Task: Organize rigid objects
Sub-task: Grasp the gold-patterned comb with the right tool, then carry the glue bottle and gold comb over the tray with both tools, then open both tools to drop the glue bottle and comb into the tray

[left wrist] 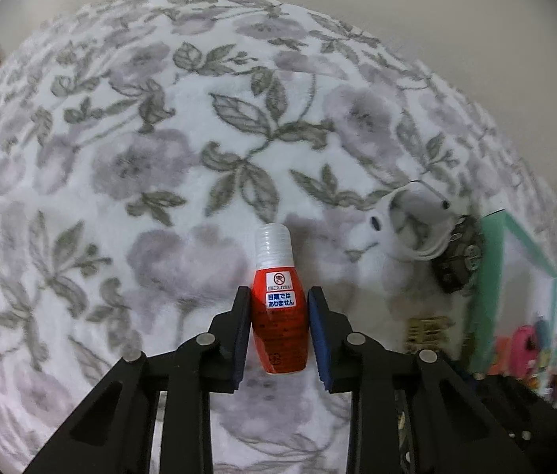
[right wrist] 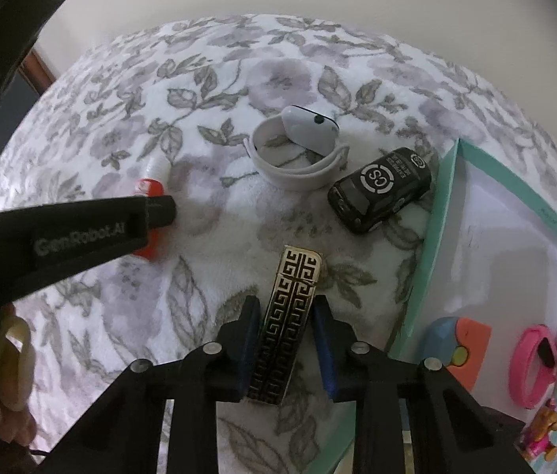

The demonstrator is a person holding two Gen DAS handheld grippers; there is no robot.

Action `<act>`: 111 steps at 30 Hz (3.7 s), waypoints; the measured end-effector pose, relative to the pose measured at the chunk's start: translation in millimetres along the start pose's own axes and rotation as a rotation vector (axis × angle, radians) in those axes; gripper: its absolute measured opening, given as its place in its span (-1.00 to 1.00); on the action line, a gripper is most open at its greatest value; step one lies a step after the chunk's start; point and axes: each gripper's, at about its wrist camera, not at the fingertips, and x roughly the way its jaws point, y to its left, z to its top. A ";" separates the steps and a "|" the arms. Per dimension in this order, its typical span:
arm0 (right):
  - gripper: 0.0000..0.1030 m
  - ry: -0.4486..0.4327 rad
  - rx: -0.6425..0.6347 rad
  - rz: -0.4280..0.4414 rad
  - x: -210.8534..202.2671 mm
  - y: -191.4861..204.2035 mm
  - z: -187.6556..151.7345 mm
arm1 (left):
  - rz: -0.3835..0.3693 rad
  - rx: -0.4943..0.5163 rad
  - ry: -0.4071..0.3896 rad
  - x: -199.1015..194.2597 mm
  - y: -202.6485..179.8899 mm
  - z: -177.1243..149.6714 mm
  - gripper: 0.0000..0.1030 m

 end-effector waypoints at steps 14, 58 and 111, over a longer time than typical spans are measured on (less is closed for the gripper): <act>-0.57 -0.049 0.085 0.140 -17.1 -21.7 3.6 | -0.063 -0.011 -0.072 -24.8 -3.5 11.0 -0.45; -0.57 -0.218 0.474 -0.160 -111.2 -215.4 -45.5 | -0.201 0.354 -0.196 -77.8 -161.1 -37.9 -0.59; -0.56 -0.148 0.463 -0.261 -99.2 -224.8 -45.7 | -0.161 0.411 -0.094 -39.8 -188.3 -54.1 -0.51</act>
